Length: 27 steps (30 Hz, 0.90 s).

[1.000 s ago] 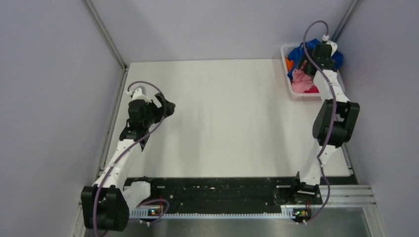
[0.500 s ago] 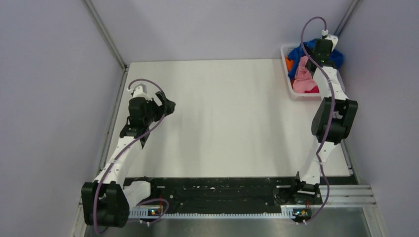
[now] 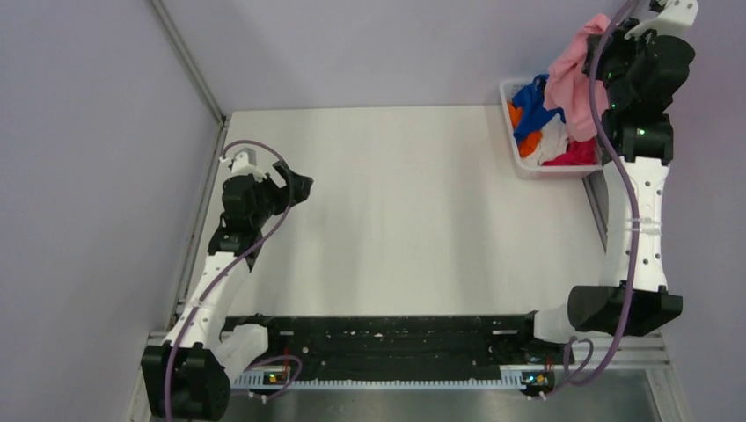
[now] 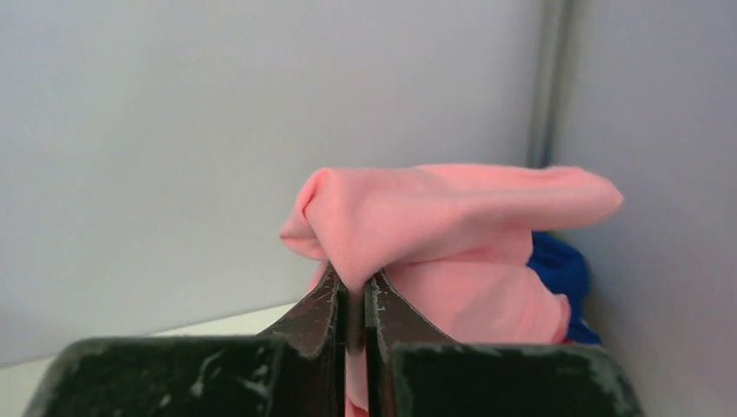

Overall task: Fold and stack the t-shirts
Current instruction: Grab crumpled tshirt from bin with the right arm, then move the tshirt to the center of the board

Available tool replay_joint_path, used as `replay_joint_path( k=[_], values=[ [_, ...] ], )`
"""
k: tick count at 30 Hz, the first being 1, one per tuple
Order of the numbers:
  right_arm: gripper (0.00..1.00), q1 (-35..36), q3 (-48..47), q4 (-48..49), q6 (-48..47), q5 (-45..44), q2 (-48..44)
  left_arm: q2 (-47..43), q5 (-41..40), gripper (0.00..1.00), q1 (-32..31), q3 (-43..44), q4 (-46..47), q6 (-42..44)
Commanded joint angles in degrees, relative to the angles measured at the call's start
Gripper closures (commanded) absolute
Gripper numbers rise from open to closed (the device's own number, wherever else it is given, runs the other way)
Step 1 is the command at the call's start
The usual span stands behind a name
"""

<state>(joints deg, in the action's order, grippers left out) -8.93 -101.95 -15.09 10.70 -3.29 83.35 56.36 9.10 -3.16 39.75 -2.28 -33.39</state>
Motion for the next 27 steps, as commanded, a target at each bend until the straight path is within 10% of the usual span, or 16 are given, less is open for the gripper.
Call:
replay_joint_path(
  k=[1,15,22,24,27],
  values=[
    [1.00,5.08,-4.30,-0.44,1.15,22.95,-1.67,-2.21,1.38,0.01,-0.01,-0.31,3.38,-0.92],
    [1.00,40.10,-13.77,2.14,1.74,37.63,8.12,-10.00,-7.21,0.01,-0.01,-0.15,-6.85,-2.24],
    [0.98,38.55,8.18,1.42,1.60,16.00,0.84,-13.94,-13.35,0.01,-0.01,-0.41,-10.71,-2.67],
    [0.87,35.96,22.38,3.29,3.86,12.30,-4.11,-13.57,-14.38,0.01,-0.01,-0.39,-10.98,-3.13],
    [0.30,31.96,44.82,8.51,9.45,5.47,-10.57,-11.59,-15.15,0.01,-0.01,-0.57,-10.23,-4.30]
  ],
)
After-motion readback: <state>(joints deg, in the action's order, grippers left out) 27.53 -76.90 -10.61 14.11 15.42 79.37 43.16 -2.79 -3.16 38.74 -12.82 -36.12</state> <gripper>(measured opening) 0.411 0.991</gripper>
